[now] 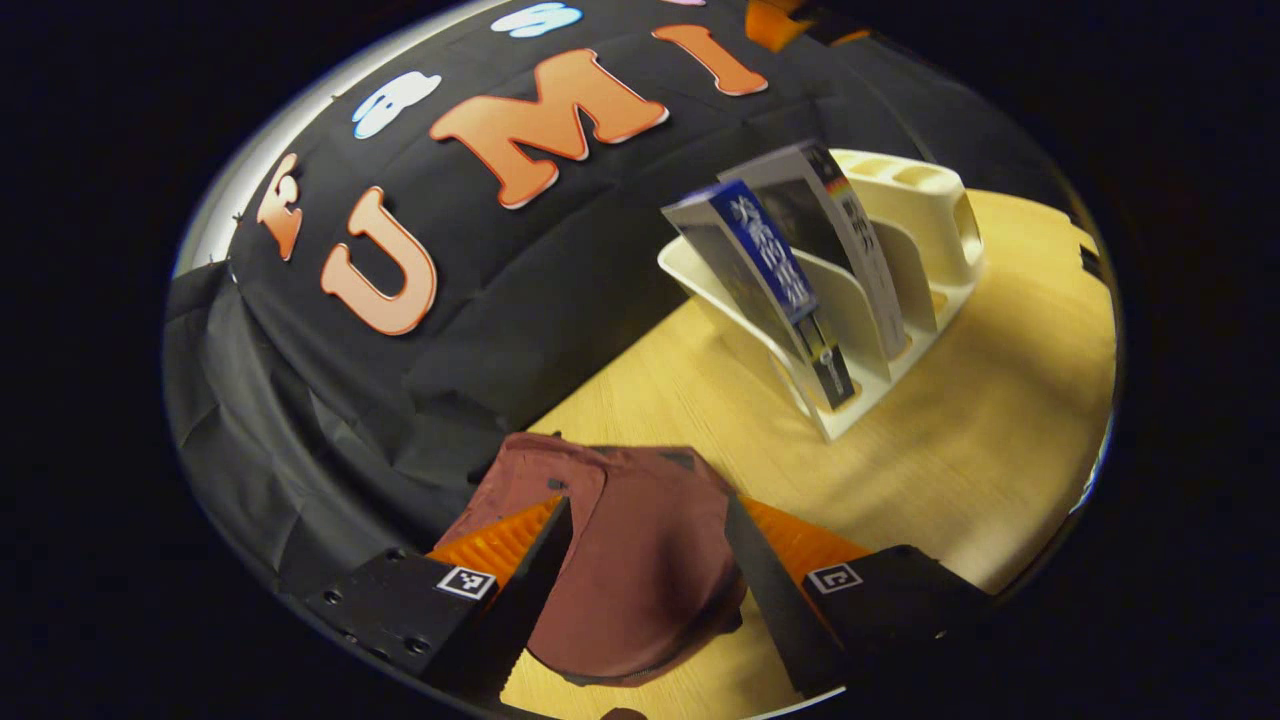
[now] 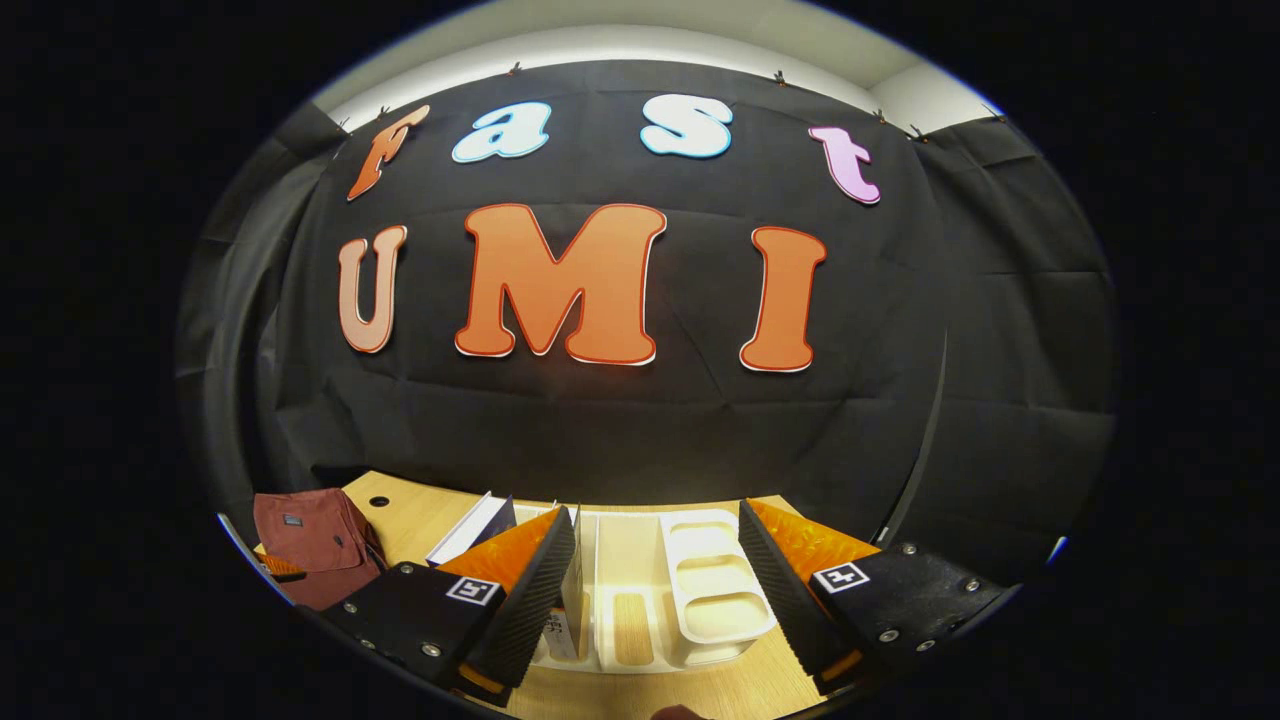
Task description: Open the schoolbag, grab two books from the bookshelf and put them into the schoolbag.
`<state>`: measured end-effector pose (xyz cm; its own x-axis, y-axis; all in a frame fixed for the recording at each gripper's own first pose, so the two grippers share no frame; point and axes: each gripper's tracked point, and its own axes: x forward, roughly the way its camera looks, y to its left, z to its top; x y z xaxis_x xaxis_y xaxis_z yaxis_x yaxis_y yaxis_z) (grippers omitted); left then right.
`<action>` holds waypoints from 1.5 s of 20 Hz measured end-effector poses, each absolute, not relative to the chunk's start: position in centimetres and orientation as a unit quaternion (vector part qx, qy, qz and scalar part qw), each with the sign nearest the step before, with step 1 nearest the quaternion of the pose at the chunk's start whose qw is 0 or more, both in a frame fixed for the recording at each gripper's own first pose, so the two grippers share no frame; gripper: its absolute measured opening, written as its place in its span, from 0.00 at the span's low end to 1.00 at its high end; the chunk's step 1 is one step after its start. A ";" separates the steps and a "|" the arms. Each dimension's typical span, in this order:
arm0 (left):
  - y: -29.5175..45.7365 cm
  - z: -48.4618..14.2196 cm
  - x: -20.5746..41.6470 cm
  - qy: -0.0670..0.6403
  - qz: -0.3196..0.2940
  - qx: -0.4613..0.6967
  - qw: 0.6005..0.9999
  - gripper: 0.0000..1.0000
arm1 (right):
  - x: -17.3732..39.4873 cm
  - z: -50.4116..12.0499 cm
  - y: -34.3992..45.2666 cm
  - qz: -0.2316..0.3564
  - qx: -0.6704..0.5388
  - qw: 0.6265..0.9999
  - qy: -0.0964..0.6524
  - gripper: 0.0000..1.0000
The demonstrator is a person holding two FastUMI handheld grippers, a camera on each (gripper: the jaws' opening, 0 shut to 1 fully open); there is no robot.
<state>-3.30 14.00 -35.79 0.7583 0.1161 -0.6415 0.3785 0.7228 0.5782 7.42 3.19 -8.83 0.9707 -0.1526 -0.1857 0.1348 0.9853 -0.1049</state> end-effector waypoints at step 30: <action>22.0 -37.7 -1.0 0.402 -0.073 0.438 0.801 0.21 | 7.7 -7.4 5.5 -0.073 -0.053 0.991 0.097 0.98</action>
